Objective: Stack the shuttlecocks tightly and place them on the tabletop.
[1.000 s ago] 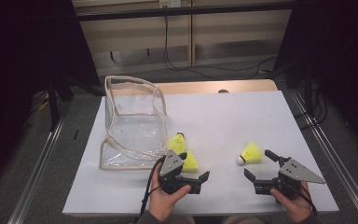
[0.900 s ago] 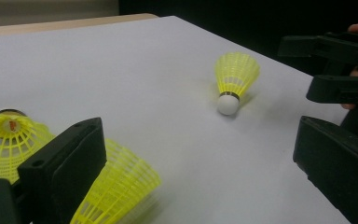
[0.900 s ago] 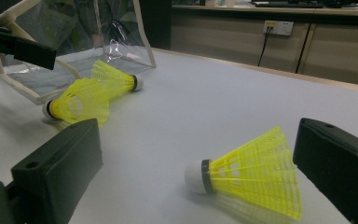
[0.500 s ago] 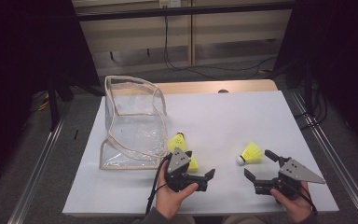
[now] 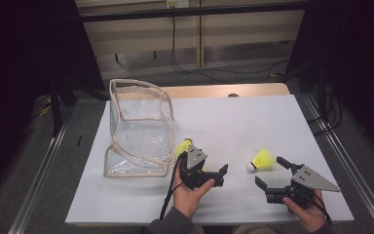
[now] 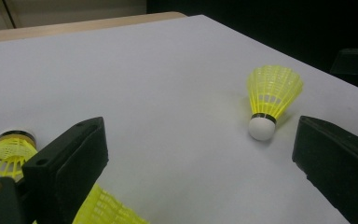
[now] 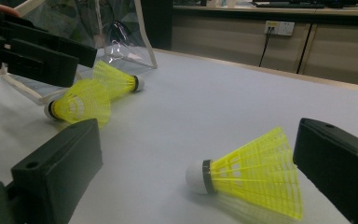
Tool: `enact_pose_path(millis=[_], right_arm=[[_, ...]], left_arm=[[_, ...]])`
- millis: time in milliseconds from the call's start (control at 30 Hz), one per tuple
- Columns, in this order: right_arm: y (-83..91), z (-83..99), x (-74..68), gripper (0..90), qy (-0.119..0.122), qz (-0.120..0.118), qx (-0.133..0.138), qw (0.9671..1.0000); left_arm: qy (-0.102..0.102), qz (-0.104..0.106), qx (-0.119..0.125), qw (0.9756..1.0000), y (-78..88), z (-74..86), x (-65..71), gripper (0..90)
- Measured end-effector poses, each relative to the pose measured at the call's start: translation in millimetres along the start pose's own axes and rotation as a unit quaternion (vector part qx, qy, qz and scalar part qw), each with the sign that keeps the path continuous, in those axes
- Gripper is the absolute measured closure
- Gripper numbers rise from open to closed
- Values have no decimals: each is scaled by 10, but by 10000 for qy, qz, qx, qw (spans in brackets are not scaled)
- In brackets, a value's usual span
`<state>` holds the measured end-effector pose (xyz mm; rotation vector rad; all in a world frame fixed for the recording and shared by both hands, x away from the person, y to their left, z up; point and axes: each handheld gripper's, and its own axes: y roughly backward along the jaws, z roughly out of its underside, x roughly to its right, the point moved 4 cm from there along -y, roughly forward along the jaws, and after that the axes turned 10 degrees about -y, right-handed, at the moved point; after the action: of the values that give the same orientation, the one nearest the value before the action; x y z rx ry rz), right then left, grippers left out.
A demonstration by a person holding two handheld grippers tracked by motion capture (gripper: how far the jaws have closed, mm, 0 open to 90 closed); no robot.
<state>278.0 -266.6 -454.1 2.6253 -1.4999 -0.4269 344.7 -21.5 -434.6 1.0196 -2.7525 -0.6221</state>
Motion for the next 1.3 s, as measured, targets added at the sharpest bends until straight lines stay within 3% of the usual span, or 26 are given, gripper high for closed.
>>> enact_pose_path(millis=[267,433,600,833,967,1000,1033,1200,1300], right_arm=[[-4,3,1,6,-5,-20,-5,10000],[-7,4,0,6,-2,-24,-9,10000],[-7,6,3,6,-5,-31,-11,10000],[-10,8,2,6,-12,-40,-13,10000],[-9,9,3,7,-8,-38,-21,10000],[-10,8,1,7,-32,-34,-8,10000],[-10,8,1,7,-34,-43,-9,10000],[-9,7,-2,7,-28,-65,-8,10000],[-8,6,1,7,-29,-58,-8,10000]], left_arm=[[151,-215,-42,9996,-68,-15,-85,40],[113,-338,-82,9993,-111,-77,-98,44],[256,-514,-108,9983,-155,-114,-178,46],[345,-563,-132,9977,-222,-107,-205,46],[292,-667,-349,9967,-253,-69,-250,45],[366,-745,-308,9961,-267,-70,-249,45],[269,-809,-445,9954,-259,-57,-274,43],[286,-914,-528,9940,-259,-45,-286,42],[182,-964,-671,9929,-249,-25,-296,41]])
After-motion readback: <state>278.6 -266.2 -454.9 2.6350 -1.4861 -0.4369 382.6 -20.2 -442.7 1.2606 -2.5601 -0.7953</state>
